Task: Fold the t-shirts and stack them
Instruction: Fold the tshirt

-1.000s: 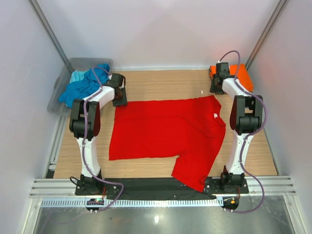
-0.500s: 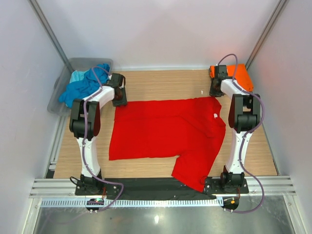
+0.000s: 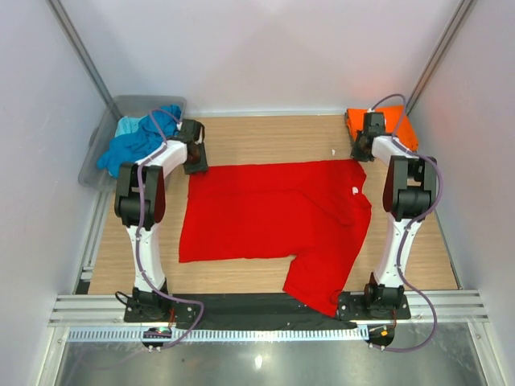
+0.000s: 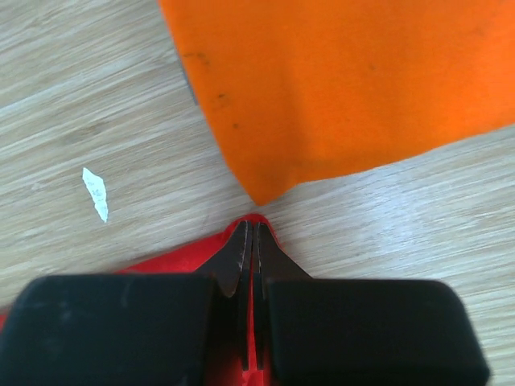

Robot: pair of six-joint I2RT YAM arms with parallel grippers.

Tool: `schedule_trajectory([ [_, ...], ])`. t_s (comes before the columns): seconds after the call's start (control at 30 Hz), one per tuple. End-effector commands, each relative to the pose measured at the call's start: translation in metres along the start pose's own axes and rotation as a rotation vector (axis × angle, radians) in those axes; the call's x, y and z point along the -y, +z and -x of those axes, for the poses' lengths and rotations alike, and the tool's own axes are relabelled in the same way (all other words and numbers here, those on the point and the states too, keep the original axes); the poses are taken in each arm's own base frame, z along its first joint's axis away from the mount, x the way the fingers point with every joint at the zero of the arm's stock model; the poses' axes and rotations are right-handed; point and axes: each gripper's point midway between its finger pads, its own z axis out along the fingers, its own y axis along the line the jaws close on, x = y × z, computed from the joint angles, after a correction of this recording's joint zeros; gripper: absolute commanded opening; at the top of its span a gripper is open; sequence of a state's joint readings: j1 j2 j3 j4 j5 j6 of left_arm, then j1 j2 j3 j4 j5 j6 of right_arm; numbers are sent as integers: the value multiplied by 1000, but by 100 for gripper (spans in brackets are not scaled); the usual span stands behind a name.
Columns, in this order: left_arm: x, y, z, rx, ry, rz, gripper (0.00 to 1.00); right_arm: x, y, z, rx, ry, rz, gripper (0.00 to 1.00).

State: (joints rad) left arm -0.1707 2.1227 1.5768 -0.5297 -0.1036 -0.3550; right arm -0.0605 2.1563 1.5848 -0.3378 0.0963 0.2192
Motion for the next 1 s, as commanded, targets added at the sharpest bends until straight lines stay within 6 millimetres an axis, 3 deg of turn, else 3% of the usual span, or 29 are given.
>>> schedule_trajectory([
  [0.0, -23, 13, -14, -63, 6, 58, 38, 7, -18, 33, 101, 95, 60, 1],
  [0.07, -24, 13, -13, -63, 8, 59, 38, 15, -17, 32, 96, 125, 66, 1],
  [0.33, -18, 11, -10, -56, 5, 29, 38, 7, -18, 28, 76, 168, 122, 2],
  [0.5, -19, 8, -7, -48, 17, 30, 38, 9, -17, 25, 78, 223, 132, 13],
  [0.77, -14, 6, -6, -49, 13, 4, 39, 11, -23, 34, 105, 242, 170, 22],
  [0.9, 2, -13, 7, -36, 23, -80, 39, 16, -42, 48, 115, 222, 133, 27],
  [0.97, 12, -32, 21, 2, 26, -139, 40, 17, -51, 51, 109, 195, 102, 29],
])
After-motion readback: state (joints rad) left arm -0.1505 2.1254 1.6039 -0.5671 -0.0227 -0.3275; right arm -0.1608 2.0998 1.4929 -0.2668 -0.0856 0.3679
